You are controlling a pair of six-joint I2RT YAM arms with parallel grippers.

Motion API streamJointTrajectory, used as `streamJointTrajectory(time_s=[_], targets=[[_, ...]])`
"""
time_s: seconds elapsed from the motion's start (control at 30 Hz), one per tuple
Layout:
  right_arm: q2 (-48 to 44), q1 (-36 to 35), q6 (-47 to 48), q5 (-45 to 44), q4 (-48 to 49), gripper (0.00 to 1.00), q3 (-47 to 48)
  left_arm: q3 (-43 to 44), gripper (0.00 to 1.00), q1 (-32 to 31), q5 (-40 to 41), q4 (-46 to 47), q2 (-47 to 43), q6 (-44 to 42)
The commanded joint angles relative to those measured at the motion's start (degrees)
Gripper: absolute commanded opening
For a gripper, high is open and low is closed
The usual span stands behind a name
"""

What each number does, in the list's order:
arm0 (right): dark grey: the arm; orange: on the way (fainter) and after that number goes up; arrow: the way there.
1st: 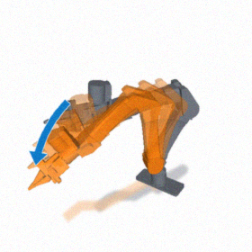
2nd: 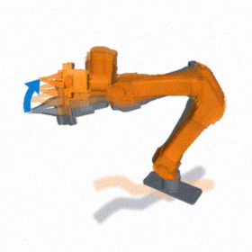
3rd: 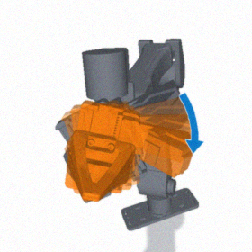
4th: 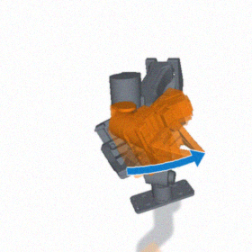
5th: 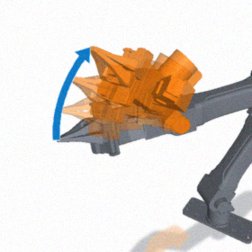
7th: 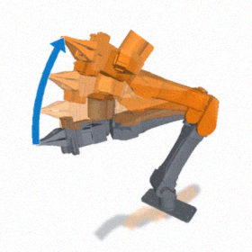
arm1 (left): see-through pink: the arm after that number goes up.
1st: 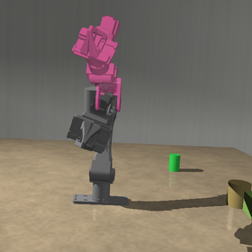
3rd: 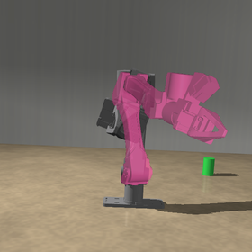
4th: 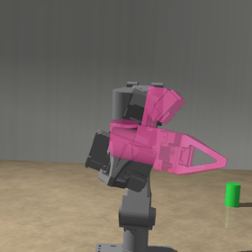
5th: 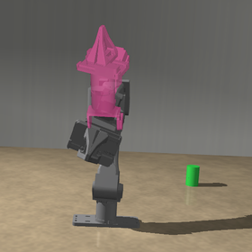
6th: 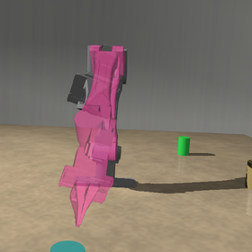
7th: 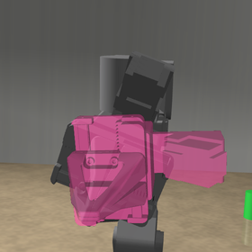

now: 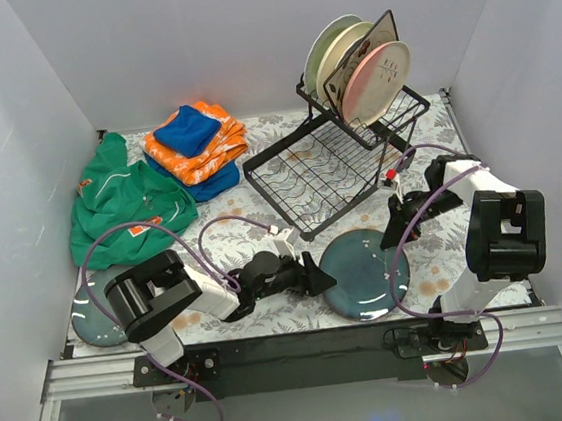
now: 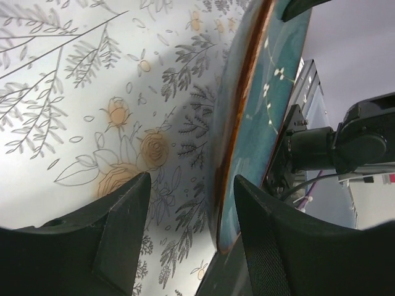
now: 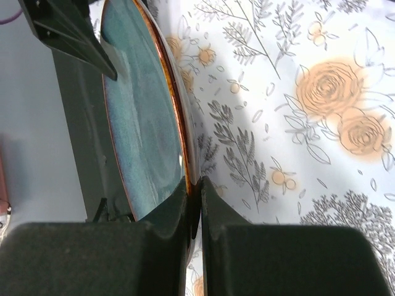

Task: Load the plates into the dish rack
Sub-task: Grab a plate with the right arm, then pass the plate from the right arm to the left

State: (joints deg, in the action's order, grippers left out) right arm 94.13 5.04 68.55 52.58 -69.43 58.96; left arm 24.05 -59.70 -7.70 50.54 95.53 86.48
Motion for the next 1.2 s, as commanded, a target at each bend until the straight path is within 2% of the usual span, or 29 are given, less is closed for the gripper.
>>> streamJointTrajectory(time_s=[0.0,0.1,0.2,0.4,0.57,0.6,0.63,0.7,0.73,0.87,1.03,1.17], targets=[[-2.02,-1.17,-2.46,9.73,-6.07,0.01,-1.04,1.52,0.53,-1.64,0.41,5.27,0.71,-4.64],[-2.45,-1.43,-2.2,10.18,-5.98,0.01,-1.39,2.75,0.49,-2.26,0.67,4.57,1.24,-5.09],[-3.24,-1.52,-2.02,10.35,-5.98,0.01,-1.22,3.71,0.37,-2.44,1.2,2.72,1.33,-5.53],[-4.39,-1.43,-1.85,10.79,-5.89,0.01,-0.78,5.56,0.0,-2.88,1.99,-2.64,0.45,-6.85],[-6.06,-1.43,-1.67,10.53,-5.98,0.01,-0.42,6.62,0.0,-3.05,4.18,-8.96,-1.74,-7.72],[-6.5,-1.43,-1.67,9.92,-5.98,0.06,-0.42,6.53,0.0,-3.05,4.8,-10.1,-2.53,-7.81],[-6.67,-1.43,-1.76,9.65,-5.89,0.15,-0.51,6.53,0.0,-3.05,5.41,-12.03,-4.54,-7.9],[-6.68,-1.43,-1.58,9.21,-5.81,0.23,-0.86,5.57,0.0,-3.05,6.65,-13.01,-6.66,-8.17],[-6.68,-1.43,-1.41,9.12,-5.81,0.31,-1.12,4.96,0.0,-2.96,6.91,-13.45,-8.93,-8.25],[-7.2,-1.43,-1.49,8.51,-5.72,0.42,-0.69,1.27,0.0,-3.05,7.0,-12.23,-14.74,-8.61],[-9.31,-1.26,-3.95,6.75,-5.19,0.59,2.12,-2.43,0.0,-3.05,9.2,-16.0,-21.95,-9.39],[-11.41,-0.82,-8.25,4.65,-2.04,0.64,3.44,-3.57,0.0,-2.96,10.16,-19.95,-27.31,-10.19]])
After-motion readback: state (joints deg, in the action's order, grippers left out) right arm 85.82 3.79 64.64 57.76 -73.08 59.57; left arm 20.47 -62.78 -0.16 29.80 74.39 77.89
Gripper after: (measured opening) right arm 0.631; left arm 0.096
